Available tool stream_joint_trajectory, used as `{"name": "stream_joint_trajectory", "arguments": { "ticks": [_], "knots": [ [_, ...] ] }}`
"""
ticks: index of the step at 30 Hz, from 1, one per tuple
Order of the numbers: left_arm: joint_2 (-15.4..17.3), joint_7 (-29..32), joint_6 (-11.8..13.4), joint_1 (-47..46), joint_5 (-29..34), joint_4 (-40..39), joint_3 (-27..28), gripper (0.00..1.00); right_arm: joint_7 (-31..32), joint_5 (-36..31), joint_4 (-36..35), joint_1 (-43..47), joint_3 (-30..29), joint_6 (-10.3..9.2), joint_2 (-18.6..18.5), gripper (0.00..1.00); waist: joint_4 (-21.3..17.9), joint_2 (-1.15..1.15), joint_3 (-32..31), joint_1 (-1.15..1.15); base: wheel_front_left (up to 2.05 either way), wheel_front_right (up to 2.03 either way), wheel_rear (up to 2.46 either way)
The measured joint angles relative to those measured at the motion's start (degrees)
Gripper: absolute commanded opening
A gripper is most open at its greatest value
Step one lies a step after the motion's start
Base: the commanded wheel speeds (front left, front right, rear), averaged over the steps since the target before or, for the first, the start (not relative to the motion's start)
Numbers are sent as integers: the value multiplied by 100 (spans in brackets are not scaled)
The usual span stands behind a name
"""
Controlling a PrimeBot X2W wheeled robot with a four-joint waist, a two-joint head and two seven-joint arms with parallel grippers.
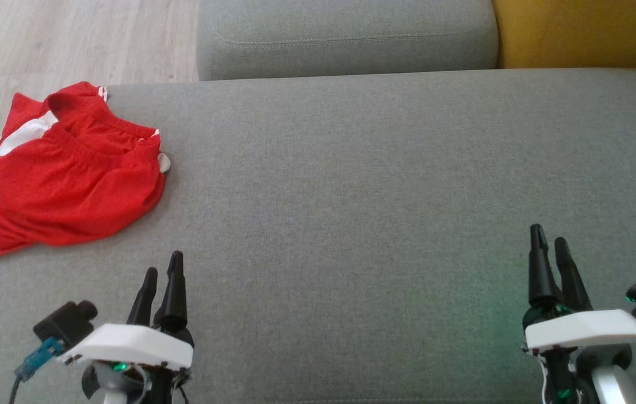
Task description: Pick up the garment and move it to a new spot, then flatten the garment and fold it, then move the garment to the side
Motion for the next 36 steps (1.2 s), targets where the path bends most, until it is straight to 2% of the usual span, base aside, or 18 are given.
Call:
{"name": "stream_joint_trajectory", "arguments": {
  "ticks": [36],
  "knots": [
    [21,-567,185,220,2437,-281,-325,100,-601,-2839,23,7,345,1,-4,100,33,0,-108,0,0,0,0]
  ]
}}
